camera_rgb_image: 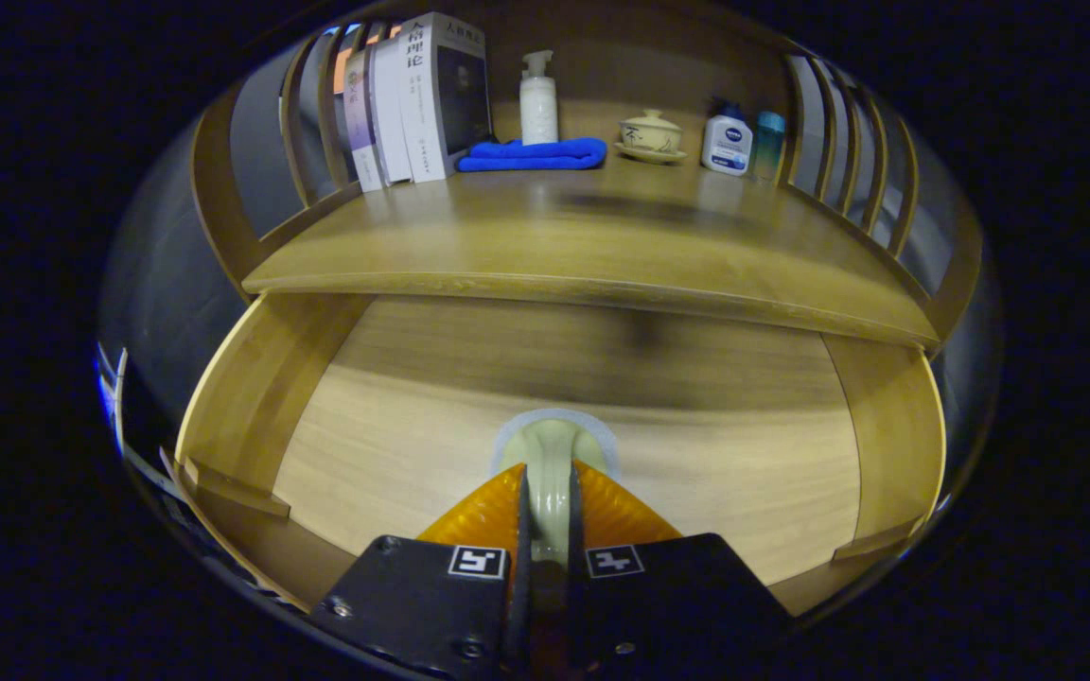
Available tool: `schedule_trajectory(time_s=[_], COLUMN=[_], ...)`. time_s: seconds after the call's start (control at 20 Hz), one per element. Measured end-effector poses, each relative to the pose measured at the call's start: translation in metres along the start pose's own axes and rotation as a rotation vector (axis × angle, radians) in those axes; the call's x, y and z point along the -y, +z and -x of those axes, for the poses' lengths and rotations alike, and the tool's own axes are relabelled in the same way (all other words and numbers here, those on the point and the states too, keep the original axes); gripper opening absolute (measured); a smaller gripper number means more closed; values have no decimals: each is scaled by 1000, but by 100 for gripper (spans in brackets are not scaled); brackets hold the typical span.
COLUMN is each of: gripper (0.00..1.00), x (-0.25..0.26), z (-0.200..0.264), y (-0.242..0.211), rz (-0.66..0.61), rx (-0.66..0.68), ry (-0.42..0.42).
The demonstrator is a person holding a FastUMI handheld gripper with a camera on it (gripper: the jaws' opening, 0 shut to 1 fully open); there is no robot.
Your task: Pull open the drawer, take out the items inside it, and place them on the countertop above the cabinet.
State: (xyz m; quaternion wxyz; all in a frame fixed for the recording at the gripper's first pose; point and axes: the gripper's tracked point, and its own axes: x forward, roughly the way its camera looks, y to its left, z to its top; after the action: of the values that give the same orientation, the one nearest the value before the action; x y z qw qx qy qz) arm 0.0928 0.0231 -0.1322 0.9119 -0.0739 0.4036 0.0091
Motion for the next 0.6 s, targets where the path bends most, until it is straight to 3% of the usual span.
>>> schedule_trajectory(time_s=[0.25, 0.6], gripper=[16, 16], x=[-4, -11], z=[2, 24], y=[1, 16], rz=[-2, 91], rx=[6, 59], ry=[25, 25])
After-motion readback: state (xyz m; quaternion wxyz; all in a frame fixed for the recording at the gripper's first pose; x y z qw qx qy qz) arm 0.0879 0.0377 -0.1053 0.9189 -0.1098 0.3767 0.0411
